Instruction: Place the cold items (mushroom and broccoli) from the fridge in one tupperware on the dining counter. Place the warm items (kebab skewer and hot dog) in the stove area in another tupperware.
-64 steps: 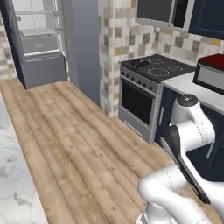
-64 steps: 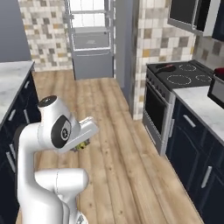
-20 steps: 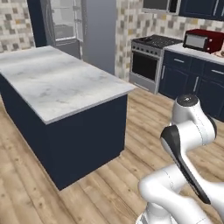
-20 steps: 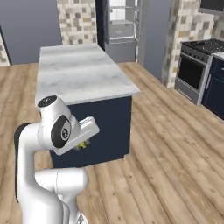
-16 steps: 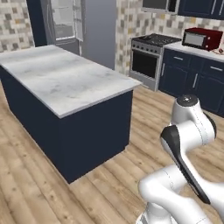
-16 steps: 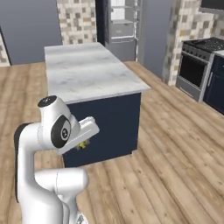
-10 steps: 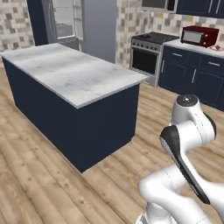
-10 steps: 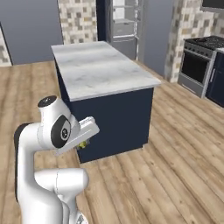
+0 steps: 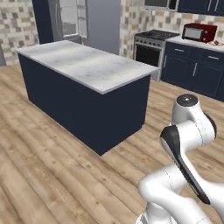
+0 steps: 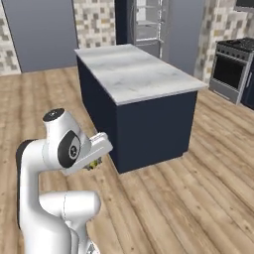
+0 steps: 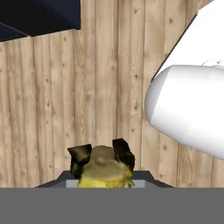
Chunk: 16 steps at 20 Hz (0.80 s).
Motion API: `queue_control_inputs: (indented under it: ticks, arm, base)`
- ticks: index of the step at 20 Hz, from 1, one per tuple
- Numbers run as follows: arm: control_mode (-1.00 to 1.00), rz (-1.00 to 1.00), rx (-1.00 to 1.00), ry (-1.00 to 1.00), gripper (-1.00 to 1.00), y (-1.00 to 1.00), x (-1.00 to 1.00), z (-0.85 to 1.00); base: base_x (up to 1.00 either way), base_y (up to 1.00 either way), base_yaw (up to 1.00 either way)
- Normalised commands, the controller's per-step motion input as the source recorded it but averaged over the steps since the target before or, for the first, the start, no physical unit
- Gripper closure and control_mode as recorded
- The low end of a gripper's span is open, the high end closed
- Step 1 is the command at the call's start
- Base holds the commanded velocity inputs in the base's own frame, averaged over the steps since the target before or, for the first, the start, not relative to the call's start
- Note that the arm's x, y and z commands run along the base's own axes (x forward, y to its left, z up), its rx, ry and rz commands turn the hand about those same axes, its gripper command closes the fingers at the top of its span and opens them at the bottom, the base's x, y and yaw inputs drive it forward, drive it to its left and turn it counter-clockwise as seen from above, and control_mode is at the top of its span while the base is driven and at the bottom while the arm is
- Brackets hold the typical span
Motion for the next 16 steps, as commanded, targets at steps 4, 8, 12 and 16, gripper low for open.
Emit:
queue_control_inputs:
  ticks: [4, 8, 12, 16]
  arm:
    - [1.0, 0.0, 0.0, 0.0, 1.0, 0.0, 0.0, 0.0]
    - [1.0, 0.0, 0.0, 0.0, 1.0, 0.0, 0.0, 0.0]
    - [1.0, 0.0, 0.0, 0.0, 1.0, 0.0, 0.0, 0.0]
    - [1.0, 0.0, 0.0, 0.0, 1.0, 0.0, 0.0, 0.0]
  base:
    - [-1.0, 1.0, -0.07]
    - [-1.0, 1.0, -0.02]
    - [-1.0, 1.0, -0.04]
    - [-1.0, 1.0, -0.13]
